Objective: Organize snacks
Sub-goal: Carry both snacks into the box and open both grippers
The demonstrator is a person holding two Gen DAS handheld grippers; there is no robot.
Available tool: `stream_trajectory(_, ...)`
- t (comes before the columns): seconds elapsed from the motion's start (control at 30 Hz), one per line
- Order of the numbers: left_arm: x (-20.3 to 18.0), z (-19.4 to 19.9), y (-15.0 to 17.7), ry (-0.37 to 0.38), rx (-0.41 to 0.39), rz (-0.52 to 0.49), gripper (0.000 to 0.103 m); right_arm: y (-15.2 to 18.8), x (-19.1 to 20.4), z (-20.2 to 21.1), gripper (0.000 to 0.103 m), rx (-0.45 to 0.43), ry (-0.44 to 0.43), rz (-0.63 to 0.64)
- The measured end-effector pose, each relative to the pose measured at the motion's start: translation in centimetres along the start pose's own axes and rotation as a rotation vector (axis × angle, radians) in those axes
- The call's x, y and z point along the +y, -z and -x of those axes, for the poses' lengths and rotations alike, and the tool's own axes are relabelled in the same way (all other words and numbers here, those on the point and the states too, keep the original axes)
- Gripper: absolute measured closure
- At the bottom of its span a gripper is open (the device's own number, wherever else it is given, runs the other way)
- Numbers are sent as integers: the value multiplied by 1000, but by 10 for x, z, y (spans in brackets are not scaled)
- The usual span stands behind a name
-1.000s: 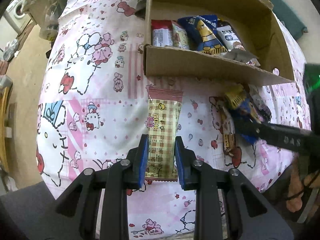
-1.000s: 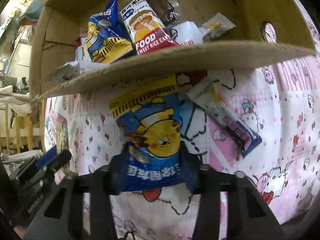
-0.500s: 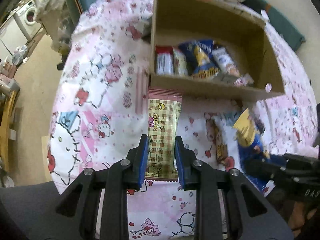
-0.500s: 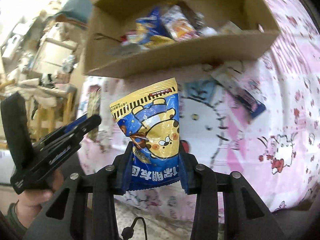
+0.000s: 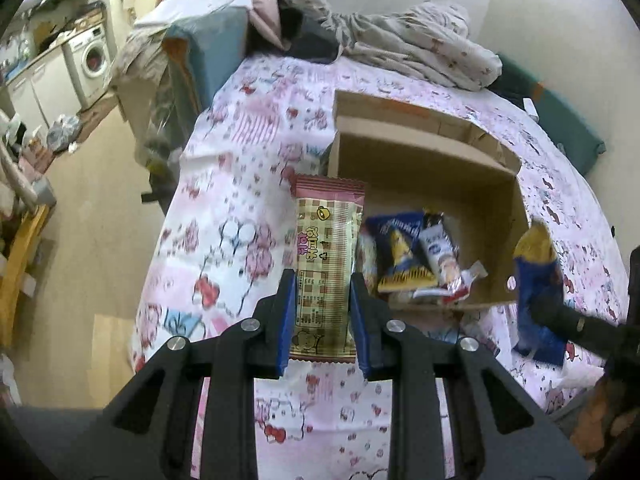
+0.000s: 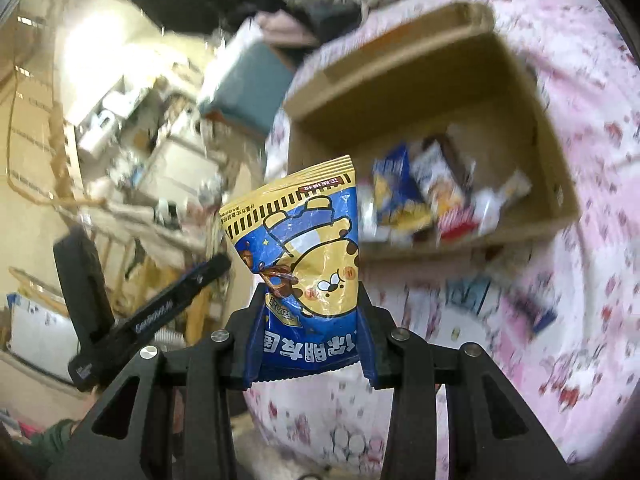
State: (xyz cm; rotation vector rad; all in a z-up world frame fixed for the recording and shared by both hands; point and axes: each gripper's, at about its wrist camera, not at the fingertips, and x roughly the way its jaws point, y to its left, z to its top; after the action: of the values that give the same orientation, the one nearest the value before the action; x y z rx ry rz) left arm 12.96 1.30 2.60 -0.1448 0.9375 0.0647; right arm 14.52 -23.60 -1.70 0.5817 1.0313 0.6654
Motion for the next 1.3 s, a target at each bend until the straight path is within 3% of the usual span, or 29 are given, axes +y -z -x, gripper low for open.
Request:
stream_trajectory(0.2, -20, -8, -30, 16, -17, -38, 81, -36, -25, 20, 62, -100, 59, -44)
stream_trajectory(0.5, -46, -45, -45, 53, 36, -71, 81, -81, -63, 13, 62, -104, 162, -96)
stream_trajectory(0.67, -49, -72, -40, 85, 73, -57, 81, -85, -81, -9, 62, -39, 243, -130)
stream_trajectory(0.87, -51, -97, -34, 106, 98, -74, 80, -79, -94, -20, 62, 22, 278, -179)
stream_trajectory(1.3, -53, -117, -29, 146, 161, -54, 77, -86, -104, -16, 60, 6, 293, -215)
